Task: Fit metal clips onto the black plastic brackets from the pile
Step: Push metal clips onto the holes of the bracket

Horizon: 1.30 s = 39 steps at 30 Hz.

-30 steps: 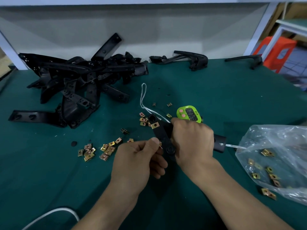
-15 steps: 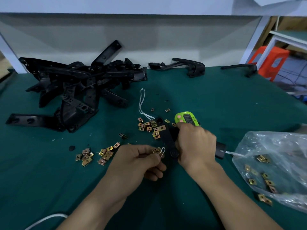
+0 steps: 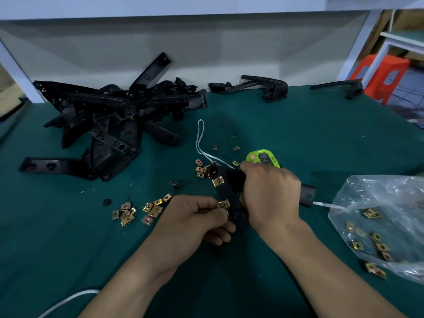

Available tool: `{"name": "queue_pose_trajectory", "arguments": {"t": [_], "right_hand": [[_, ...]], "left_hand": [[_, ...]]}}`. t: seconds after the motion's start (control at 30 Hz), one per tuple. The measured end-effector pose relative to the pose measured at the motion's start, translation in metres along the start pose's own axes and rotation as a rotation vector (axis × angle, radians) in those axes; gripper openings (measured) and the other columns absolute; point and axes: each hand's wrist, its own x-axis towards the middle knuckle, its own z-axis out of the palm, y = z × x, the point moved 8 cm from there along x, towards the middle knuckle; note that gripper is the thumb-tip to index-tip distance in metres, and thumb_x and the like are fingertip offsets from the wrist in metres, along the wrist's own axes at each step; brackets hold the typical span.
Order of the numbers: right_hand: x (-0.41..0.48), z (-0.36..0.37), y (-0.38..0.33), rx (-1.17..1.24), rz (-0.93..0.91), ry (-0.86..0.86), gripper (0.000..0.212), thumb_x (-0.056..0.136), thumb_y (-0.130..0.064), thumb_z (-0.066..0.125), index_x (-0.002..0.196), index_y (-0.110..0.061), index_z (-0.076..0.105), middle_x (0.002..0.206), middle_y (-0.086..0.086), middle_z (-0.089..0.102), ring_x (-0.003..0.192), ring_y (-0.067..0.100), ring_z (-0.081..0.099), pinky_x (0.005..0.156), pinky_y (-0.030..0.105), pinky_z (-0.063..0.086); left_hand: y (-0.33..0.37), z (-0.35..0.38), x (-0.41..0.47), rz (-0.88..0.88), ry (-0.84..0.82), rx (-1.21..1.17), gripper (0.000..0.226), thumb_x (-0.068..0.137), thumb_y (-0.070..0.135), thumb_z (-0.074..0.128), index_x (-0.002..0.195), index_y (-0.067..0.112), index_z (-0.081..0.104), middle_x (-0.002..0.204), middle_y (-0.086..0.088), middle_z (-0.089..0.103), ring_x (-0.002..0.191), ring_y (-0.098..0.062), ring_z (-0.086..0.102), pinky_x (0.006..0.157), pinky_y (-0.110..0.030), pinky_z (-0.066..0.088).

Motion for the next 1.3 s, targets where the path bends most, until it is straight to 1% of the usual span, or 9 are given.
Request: {"name": "queue_pose_trajectory", "arguments": {"t": [0.13,0.2,0.3,0.43,0.6,0.7,0.9,1.0,1.3], "right_hand": [[0.001,-0.005,-0.002,0.032,0.004,0.071,0.044,0.043,0.007,0.073,0.056,-0.022,0.043,0.047,0.0,0.053,0.042,0.025,0.037,0.052,0.024,0.02],[0.003,-0.007,0.001,0.019,0.024,0.06,0.049,0.04,0.006,0.075,0.057,-0.022,0.038,0.046,-0.001,0.05,0.045,0.023,0.025,0.051,0.023,0.013],[0.002,-0.003,0.005,-0.029,0.048,0.002,0.046,0.045,0.002,0.077,0.059,-0.022,0.04,0.047,-0.004,0.041,0.047,0.022,0.022,0.051,0.025,0.001],[0.002,0.005,0.005,-0.101,0.037,-0.053,0.036,0.058,-0.003,0.072,0.065,-0.023,0.043,0.056,-0.006,0.031,0.051,0.022,0.028,0.049,0.028,0.011],[0.001,0.01,0.007,-0.081,0.032,-0.098,0.031,0.069,-0.005,0.068,0.075,-0.026,0.045,0.067,-0.004,0.058,0.059,0.023,0.035,0.054,0.03,0.023],[0.001,0.01,0.008,-0.062,0.036,-0.097,0.028,0.075,-0.008,0.066,0.078,-0.026,0.045,0.072,-0.004,0.062,0.06,0.023,0.036,0.054,0.03,0.024],[0.002,0.014,0.013,-0.038,0.054,-0.139,0.028,0.075,-0.012,0.068,0.082,-0.028,0.047,0.063,-0.004,0.045,0.059,0.024,0.039,0.049,0.029,0.02],[0.001,0.015,0.015,-0.005,0.054,-0.162,0.03,0.072,-0.009,0.068,0.083,-0.029,0.048,0.067,-0.003,0.056,0.06,0.025,0.042,0.05,0.03,0.022],[0.0,0.019,0.013,0.056,0.053,-0.227,0.029,0.071,-0.013,0.07,0.091,-0.03,0.056,0.074,-0.004,0.061,0.074,0.028,0.064,0.055,0.03,0.028]], "left_hand": [[0.0,0.0,-0.001,-0.011,-0.014,-0.031,0.029,0.098,0.003,0.059,0.072,0.006,0.072,0.077,-0.022,0.074,0.061,-0.022,0.067,0.056,-0.023,0.055],[0.0,-0.001,-0.001,-0.015,-0.007,-0.049,0.029,0.1,0.005,0.057,0.074,0.006,0.072,0.076,-0.022,0.073,0.06,-0.023,0.067,0.054,-0.024,0.054],[-0.003,-0.001,-0.001,-0.024,-0.008,-0.048,0.027,0.1,0.005,0.056,0.08,0.003,0.074,0.077,-0.023,0.073,0.061,-0.023,0.066,0.055,-0.024,0.054],[-0.006,0.0,0.0,-0.042,-0.019,-0.007,0.023,0.098,0.004,0.057,0.082,0.0,0.073,0.077,-0.022,0.073,0.062,-0.024,0.066,0.055,-0.025,0.053],[-0.001,0.001,-0.001,-0.012,-0.004,-0.02,0.028,0.098,0.01,0.057,0.074,0.005,0.072,0.075,-0.022,0.073,0.06,-0.025,0.065,0.054,-0.026,0.053],[0.002,0.001,0.0,0.015,0.025,-0.033,0.031,0.101,0.015,0.055,0.08,0.0,0.071,0.073,-0.021,0.073,0.059,-0.025,0.065,0.053,-0.026,0.053],[0.001,0.0,0.0,0.028,0.037,-0.035,0.037,0.102,0.014,0.055,0.073,0.009,0.077,0.073,-0.021,0.073,0.059,-0.024,0.066,0.053,-0.025,0.053],[0.0,0.001,0.0,0.034,0.043,-0.05,0.039,0.102,0.015,0.056,0.071,0.013,0.079,0.073,-0.019,0.073,0.058,-0.024,0.067,0.054,-0.025,0.053],[-0.001,0.002,0.002,0.048,0.103,-0.096,0.038,0.101,0.02,0.058,0.07,0.021,0.079,0.072,-0.018,0.074,0.057,-0.023,0.067,0.052,-0.024,0.053]]}}
